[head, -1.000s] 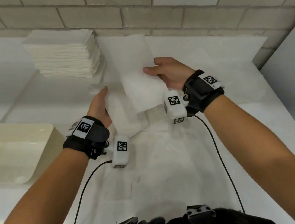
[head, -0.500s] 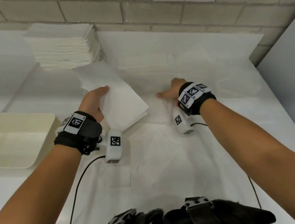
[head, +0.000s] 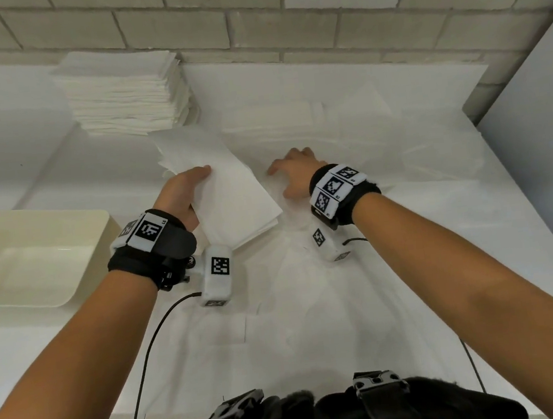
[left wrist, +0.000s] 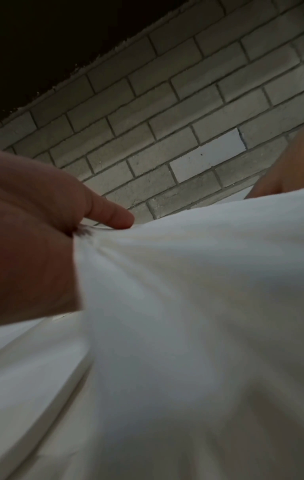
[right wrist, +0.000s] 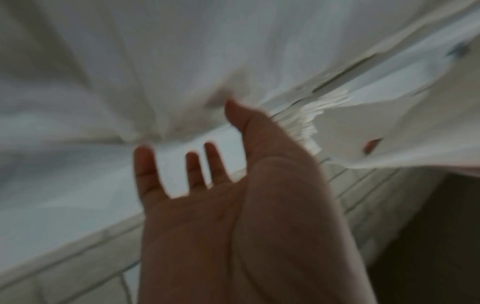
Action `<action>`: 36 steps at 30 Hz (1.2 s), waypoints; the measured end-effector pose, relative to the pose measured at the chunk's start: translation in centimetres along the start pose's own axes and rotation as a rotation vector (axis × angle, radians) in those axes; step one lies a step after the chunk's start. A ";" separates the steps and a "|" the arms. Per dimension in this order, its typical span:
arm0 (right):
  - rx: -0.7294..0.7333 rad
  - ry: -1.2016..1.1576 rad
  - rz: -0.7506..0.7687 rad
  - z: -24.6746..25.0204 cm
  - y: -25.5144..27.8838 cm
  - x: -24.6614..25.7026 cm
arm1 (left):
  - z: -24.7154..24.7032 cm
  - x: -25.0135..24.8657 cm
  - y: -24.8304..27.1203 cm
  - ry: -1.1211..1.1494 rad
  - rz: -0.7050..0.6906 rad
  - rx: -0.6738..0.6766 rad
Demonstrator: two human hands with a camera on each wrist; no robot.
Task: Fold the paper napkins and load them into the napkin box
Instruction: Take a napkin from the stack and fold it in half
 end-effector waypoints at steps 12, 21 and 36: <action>0.069 0.082 -0.281 1.5 0.4 -6.4 | -1.5 0.4 0.1 0.002 0.014 0.034; 0.244 -0.046 -0.102 1.3 2.8 -6.5 | -1.9 0.8 -1.4 -0.021 0.043 0.009; -0.021 -0.188 -0.279 3.0 -1.9 -9.5 | -2.3 0.7 -2.8 -0.010 0.032 -0.027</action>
Point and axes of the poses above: each hand's wrist, its own y-axis away from the middle knuckle, its own z-axis out of the back of the hand, x = y × z, the point moved 6 cm from there along -y, towards the middle knuckle, and after that the axes turned 8 degrees about x, right-handed, at the moved point
